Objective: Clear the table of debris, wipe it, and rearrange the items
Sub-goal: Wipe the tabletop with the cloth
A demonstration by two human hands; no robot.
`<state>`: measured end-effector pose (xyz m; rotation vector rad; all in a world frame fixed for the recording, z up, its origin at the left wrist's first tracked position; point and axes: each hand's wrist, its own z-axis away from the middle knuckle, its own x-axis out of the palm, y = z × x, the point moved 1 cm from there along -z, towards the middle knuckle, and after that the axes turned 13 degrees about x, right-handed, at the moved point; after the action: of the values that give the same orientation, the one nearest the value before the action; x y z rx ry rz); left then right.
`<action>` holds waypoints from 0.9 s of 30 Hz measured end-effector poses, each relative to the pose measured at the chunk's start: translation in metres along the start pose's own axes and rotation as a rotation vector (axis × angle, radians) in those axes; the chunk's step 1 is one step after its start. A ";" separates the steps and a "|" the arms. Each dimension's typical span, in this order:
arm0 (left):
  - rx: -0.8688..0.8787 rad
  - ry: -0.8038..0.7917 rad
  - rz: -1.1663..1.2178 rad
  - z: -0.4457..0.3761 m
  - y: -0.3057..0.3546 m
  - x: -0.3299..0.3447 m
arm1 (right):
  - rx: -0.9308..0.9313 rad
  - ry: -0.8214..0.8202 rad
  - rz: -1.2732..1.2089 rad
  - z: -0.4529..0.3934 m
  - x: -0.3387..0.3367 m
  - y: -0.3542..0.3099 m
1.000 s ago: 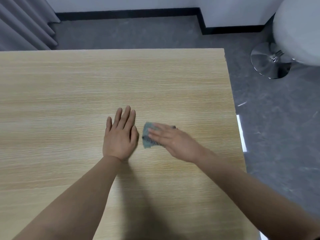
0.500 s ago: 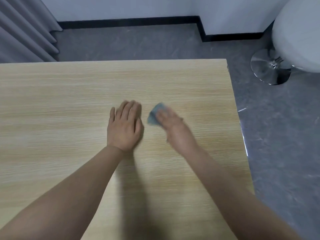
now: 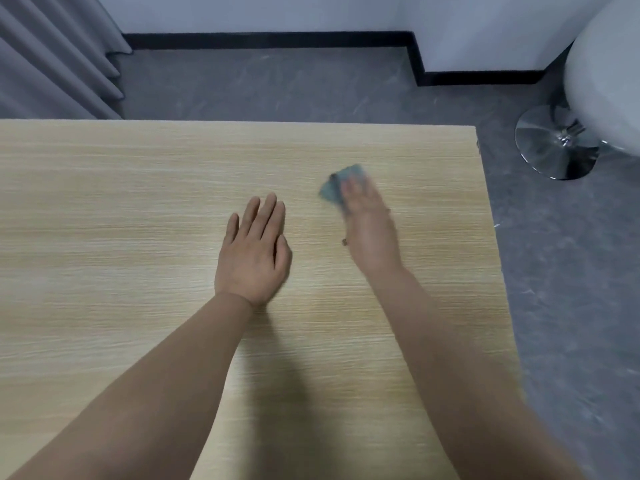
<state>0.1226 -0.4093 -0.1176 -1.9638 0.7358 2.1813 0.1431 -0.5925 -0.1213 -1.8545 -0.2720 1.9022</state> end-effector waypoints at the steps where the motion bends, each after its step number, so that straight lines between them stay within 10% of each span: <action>1: 0.001 0.000 -0.002 0.000 0.000 0.000 | -0.138 -0.081 0.011 0.006 0.008 -0.008; 4: 0.005 0.005 -0.004 0.000 0.000 -0.001 | -0.286 -0.161 0.035 -0.005 -0.003 -0.004; 11: 0.021 -0.004 -0.047 0.000 0.000 -0.001 | 0.444 0.203 -0.068 -0.055 -0.025 0.041; 20: 0.025 0.007 -0.047 0.000 -0.002 0.000 | -0.249 -0.150 0.036 -0.057 -0.005 -0.005; 27: 0.017 0.017 -0.038 0.000 -0.001 0.000 | 0.410 0.218 0.026 -0.095 -0.017 0.030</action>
<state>0.1234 -0.4084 -0.1182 -1.9742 0.7111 2.1317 0.2302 -0.6435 -0.1260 -1.7625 0.2010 1.6044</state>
